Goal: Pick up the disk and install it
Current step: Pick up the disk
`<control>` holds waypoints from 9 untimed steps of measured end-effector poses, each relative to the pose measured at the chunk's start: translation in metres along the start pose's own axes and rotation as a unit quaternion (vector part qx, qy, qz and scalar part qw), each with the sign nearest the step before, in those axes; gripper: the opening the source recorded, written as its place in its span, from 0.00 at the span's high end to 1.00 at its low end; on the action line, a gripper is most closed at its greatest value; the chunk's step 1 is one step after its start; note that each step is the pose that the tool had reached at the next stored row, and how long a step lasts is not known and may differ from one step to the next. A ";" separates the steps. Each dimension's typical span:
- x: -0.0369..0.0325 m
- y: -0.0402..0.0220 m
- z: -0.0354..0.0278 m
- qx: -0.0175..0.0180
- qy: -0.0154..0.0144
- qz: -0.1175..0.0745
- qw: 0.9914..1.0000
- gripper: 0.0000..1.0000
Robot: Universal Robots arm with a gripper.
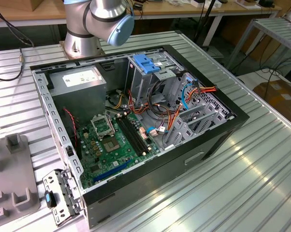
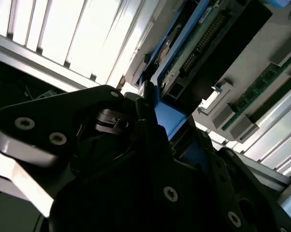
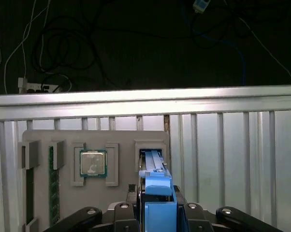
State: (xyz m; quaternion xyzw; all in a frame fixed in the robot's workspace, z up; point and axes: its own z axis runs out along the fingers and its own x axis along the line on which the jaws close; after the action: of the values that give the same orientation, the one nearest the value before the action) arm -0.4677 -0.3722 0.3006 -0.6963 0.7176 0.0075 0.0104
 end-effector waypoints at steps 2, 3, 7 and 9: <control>0.0017 0.0001 0.0000 0.000 0.000 -0.015 1.000 0.62; 0.0017 0.0001 0.0000 0.000 0.000 -0.016 1.000 0.62; 0.0017 0.0001 0.0000 0.000 0.000 -0.016 1.000 0.62; 0.0017 0.0001 0.0000 0.000 0.000 -0.016 1.000 0.63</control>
State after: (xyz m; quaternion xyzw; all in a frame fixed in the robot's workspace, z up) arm -0.4679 -0.3739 0.3006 -0.7081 0.7060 0.0077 0.0103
